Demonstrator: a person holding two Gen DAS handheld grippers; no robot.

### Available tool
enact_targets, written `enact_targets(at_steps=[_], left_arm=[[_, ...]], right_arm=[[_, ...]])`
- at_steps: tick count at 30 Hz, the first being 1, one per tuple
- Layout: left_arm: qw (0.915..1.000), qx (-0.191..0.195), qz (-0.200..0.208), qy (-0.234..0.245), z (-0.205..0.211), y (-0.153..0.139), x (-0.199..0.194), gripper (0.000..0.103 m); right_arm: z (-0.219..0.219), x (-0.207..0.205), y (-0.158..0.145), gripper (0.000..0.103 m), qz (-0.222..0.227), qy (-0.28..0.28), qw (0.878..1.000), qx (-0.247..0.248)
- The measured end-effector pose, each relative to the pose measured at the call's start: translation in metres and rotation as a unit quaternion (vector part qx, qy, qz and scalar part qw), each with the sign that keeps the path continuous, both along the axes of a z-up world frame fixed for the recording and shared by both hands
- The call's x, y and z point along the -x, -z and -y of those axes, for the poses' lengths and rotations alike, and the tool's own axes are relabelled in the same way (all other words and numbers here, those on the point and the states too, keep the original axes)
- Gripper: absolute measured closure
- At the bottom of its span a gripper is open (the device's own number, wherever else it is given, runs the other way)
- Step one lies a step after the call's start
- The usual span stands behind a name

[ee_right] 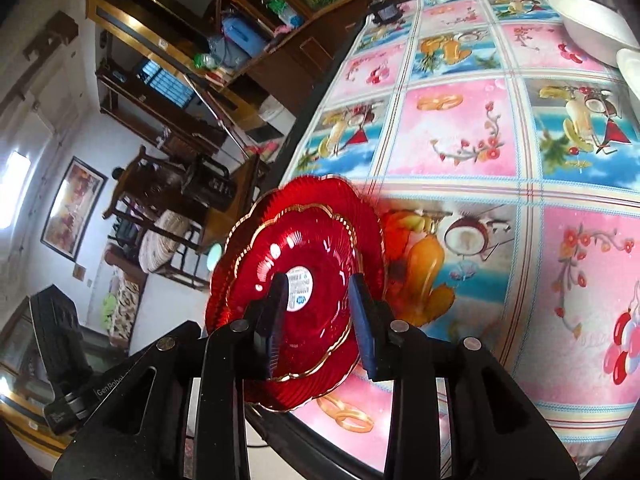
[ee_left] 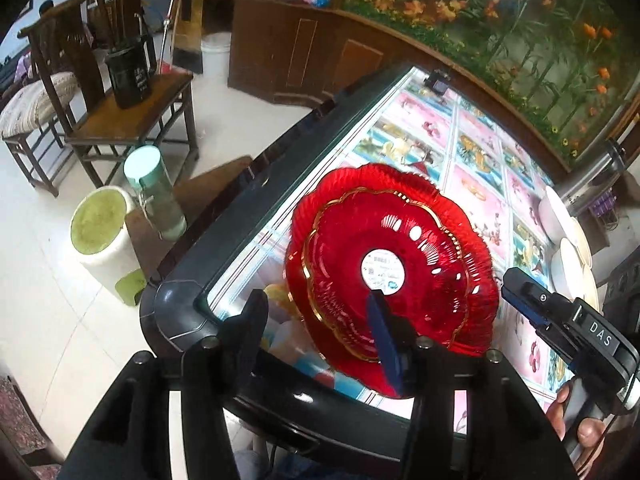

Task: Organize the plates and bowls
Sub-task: 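Lower the small red plate onto the large red plate and open the left tool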

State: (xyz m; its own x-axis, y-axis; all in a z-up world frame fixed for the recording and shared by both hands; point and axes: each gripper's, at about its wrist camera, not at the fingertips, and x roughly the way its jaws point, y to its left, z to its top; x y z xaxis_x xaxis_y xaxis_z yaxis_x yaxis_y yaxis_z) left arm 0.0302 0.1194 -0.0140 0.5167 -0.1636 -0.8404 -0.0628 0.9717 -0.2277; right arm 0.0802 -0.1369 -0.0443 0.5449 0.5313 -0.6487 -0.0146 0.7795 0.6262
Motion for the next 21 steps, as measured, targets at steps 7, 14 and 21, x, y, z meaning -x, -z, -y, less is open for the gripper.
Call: enact_targets(at_steps=[7,14,21], left_arm=[[0.9948,-0.064,0.072,0.031,0.045,-0.017,0.01,0.045],[0.9823,-0.116,0.139,0.05,0.084,-0.031,0.022,0.038],[0.981,-0.111,0.141,0.073,0.11,-0.033,0.021,0.037]], right_arm=[[0.026,0.008,-0.001,0.072,0.026,0.025,0.999,-0.009],[0.07,0.022,0.001,0.063,0.05,0.068,0.996,-0.008],[0.121,0.041,0.002,0.057,0.067,0.123,0.99,-0.008]])
